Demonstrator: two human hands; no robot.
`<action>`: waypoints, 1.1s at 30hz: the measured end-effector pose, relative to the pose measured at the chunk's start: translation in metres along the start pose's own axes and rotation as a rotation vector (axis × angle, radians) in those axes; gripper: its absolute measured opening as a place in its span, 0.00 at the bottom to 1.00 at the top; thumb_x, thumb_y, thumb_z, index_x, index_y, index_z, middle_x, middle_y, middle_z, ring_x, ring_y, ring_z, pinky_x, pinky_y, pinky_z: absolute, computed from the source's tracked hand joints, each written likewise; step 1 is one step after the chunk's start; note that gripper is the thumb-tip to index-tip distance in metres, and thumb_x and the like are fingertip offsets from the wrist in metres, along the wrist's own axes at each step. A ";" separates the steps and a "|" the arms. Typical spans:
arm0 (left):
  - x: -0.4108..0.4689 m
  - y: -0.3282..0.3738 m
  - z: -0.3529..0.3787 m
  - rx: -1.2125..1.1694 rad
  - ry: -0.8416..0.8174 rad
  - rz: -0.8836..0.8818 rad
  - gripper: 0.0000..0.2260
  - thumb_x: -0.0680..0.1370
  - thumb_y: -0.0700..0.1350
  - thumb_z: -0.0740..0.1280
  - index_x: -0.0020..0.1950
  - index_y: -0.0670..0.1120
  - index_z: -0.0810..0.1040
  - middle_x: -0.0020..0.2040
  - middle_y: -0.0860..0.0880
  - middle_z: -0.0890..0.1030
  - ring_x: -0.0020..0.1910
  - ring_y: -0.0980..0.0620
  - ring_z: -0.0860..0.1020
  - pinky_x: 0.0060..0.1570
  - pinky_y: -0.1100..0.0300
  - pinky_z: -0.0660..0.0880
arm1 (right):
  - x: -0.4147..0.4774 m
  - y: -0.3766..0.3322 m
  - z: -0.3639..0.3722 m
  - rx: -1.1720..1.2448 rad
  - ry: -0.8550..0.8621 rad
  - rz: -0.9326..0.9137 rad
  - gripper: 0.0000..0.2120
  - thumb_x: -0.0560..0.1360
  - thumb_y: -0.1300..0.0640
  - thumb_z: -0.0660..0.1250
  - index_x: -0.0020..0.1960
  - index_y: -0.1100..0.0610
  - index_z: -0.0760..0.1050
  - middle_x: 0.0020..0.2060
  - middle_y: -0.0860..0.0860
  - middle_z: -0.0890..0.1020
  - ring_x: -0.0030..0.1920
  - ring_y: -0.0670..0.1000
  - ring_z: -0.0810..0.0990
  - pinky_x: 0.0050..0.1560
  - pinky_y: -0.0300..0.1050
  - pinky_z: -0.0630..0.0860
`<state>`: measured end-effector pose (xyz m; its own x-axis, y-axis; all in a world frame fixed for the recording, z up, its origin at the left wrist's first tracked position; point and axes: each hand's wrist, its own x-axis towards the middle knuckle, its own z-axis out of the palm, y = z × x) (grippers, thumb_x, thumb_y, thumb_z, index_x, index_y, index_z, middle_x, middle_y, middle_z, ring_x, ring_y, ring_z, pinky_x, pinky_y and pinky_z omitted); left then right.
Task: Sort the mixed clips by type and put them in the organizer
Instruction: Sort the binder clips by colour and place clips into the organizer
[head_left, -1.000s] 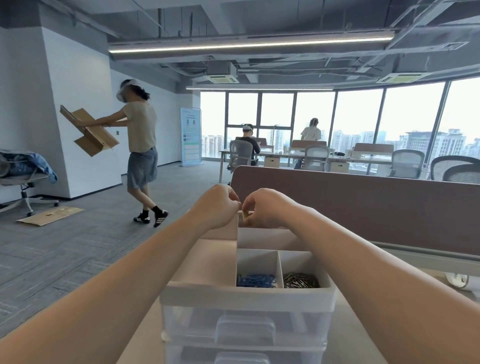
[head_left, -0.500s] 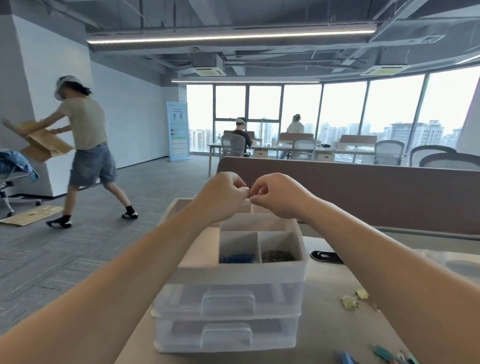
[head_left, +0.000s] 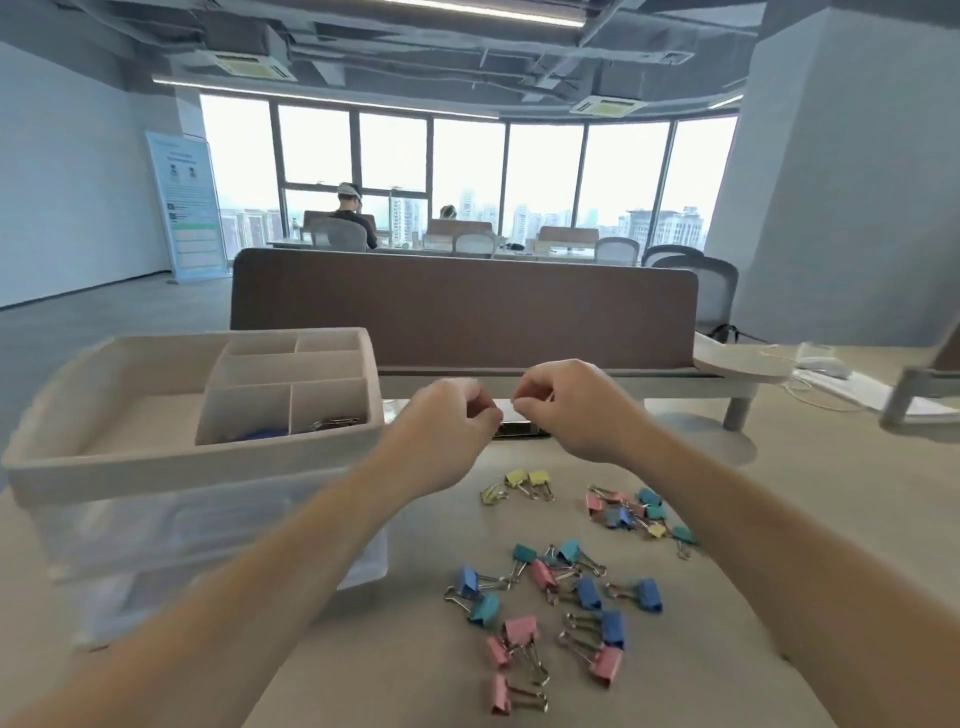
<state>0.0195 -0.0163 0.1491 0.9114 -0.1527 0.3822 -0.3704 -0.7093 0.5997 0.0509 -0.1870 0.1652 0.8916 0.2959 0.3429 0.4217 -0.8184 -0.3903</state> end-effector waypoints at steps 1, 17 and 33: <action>0.002 -0.002 0.012 0.005 -0.025 -0.021 0.08 0.80 0.49 0.62 0.43 0.51 0.77 0.36 0.52 0.79 0.36 0.53 0.78 0.35 0.57 0.73 | -0.004 0.011 0.003 -0.017 -0.016 0.014 0.07 0.79 0.53 0.63 0.50 0.50 0.80 0.43 0.44 0.81 0.41 0.44 0.79 0.43 0.41 0.76; 0.072 -0.091 0.137 0.288 -0.250 -0.323 0.21 0.77 0.47 0.68 0.67 0.43 0.71 0.66 0.42 0.72 0.60 0.43 0.76 0.51 0.56 0.71 | 0.049 0.115 0.122 -0.270 -0.204 0.124 0.15 0.79 0.52 0.63 0.64 0.54 0.77 0.60 0.53 0.79 0.58 0.55 0.77 0.58 0.50 0.76; 0.081 -0.119 0.161 0.342 -0.264 -0.278 0.09 0.76 0.43 0.67 0.55 0.42 0.74 0.56 0.41 0.76 0.53 0.43 0.76 0.46 0.57 0.71 | 0.070 0.131 0.154 -0.269 -0.101 0.065 0.14 0.75 0.49 0.65 0.59 0.49 0.80 0.55 0.51 0.82 0.59 0.54 0.75 0.58 0.48 0.72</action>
<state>0.1658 -0.0553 -0.0046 0.9977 -0.0635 0.0241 -0.0679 -0.9256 0.3723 0.1938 -0.1981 0.0064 0.9328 0.2751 0.2327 0.3164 -0.9344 -0.1638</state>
